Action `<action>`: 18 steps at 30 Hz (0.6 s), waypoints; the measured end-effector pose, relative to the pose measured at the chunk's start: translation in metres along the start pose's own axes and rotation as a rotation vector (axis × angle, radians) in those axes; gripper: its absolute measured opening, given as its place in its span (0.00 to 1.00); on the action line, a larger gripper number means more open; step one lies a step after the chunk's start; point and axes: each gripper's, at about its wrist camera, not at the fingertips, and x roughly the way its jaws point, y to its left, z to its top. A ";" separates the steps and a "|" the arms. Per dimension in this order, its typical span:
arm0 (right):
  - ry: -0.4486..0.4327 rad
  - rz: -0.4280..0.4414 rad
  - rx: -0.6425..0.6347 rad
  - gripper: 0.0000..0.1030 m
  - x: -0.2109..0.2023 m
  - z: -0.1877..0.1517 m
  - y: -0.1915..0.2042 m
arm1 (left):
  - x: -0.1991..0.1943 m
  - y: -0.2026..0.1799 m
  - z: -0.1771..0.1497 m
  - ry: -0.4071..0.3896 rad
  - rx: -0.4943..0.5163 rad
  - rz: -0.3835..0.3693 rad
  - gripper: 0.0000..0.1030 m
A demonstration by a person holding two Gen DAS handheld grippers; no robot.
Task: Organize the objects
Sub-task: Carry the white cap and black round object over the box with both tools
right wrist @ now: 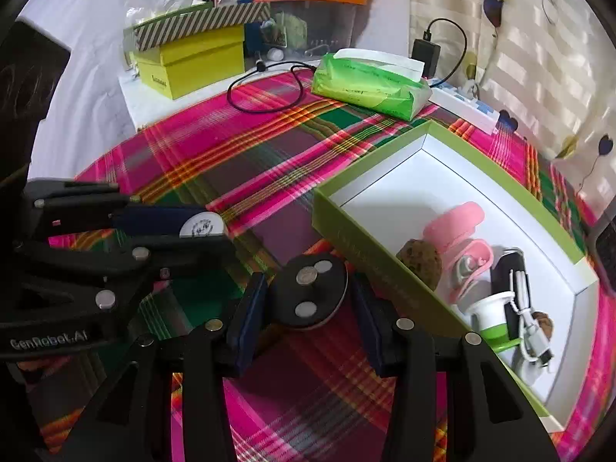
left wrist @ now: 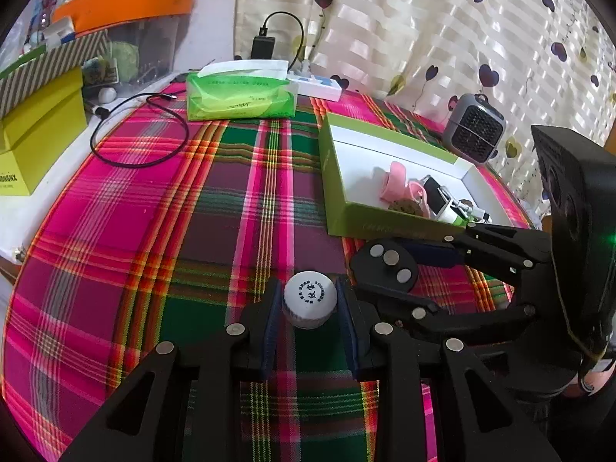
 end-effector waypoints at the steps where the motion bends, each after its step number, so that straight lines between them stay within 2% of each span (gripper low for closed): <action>1: -0.003 0.002 0.010 0.38 0.000 0.000 -0.001 | 0.000 0.000 0.000 0.001 0.001 0.000 0.26; 2: -0.005 -0.004 0.014 0.35 -0.001 -0.001 -0.002 | 0.000 0.000 0.000 0.001 0.002 0.000 0.26; 18: -0.074 -0.016 0.047 0.35 -0.029 -0.013 -0.002 | -0.008 -0.017 0.000 -0.017 0.043 0.006 0.26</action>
